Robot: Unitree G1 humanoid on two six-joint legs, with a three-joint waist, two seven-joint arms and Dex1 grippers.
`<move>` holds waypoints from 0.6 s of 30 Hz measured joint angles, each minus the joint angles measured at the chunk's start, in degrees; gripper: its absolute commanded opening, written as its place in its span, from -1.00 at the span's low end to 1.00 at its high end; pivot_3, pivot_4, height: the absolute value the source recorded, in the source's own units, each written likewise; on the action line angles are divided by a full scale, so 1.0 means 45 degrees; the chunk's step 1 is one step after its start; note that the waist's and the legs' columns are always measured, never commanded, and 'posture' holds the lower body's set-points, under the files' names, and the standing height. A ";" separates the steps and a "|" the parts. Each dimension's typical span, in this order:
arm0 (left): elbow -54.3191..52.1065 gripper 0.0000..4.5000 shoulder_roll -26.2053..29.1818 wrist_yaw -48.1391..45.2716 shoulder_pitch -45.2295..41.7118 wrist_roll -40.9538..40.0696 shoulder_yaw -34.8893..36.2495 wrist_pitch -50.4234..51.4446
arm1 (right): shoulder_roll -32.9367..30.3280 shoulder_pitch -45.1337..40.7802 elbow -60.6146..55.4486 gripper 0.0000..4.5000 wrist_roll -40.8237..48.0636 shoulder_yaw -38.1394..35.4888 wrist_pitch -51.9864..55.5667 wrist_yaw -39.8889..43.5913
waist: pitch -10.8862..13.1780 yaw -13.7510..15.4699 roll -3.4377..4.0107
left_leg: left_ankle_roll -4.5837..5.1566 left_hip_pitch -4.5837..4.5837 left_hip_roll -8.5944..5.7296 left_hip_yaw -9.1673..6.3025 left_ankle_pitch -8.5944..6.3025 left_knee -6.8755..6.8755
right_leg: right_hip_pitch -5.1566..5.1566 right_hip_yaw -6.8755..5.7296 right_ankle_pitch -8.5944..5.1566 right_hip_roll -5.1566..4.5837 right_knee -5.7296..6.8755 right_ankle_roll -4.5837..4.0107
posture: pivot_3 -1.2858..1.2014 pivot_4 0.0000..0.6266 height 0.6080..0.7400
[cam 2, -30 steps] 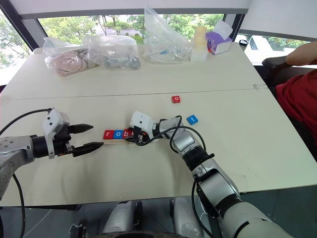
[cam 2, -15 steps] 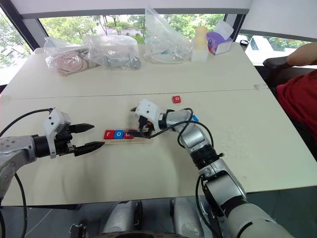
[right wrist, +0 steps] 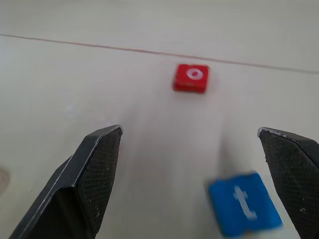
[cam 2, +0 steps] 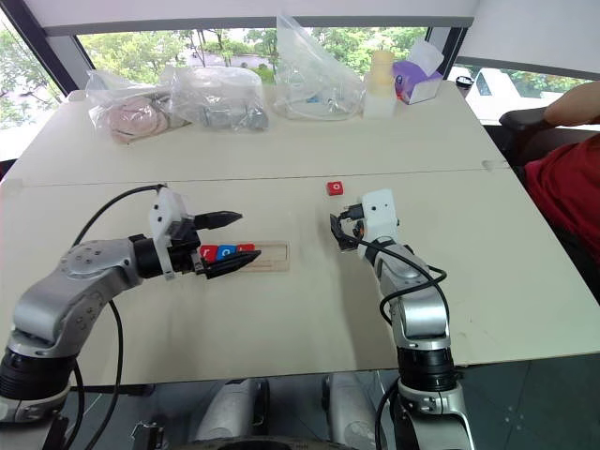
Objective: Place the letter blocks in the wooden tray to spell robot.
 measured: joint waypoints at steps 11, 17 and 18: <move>0.0878 1.00 -0.0134 -0.0604 -0.0412 0.0826 -0.0775 -0.0826 | -0.1025 0.0242 0.1286 0.97 0.0070 -0.0139 -0.1258 0.0108 | 0.0001 -0.0157 0.0000 | 0.0000 0.0000 0.0001 0.0011 0.0000 0.0000 | 0.0003 0.0005 -0.0001 0.0003 -0.0002 0.0005 | 0.03 -0.52 1.00; 0.1260 1.00 -0.0354 -0.0579 -0.0408 0.1124 -0.0796 -0.1122 | -0.0264 -0.2953 0.4776 0.97 0.0412 -0.0094 -0.2626 0.0277 | 0.0003 -0.0245 -0.0001 | 0.0001 0.0018 0.0007 0.0018 0.0002 0.0008 | 0.0004 0.0024 0.0006 0.0028 0.0004 -0.0001 | 0.03 -0.52 1.00; 0.1292 1.00 -0.0396 -0.0564 -0.0410 0.1172 -0.0804 -0.1135 | -0.0136 -0.3423 0.5244 0.97 0.0424 -0.0065 -0.2793 0.0238 | 0.0003 -0.0221 0.0001 | 0.0001 0.0014 0.0008 0.0016 0.0002 0.0003 | 0.0004 0.0023 0.0006 0.0029 0.0003 -0.0002 | 0.03 -0.52 1.00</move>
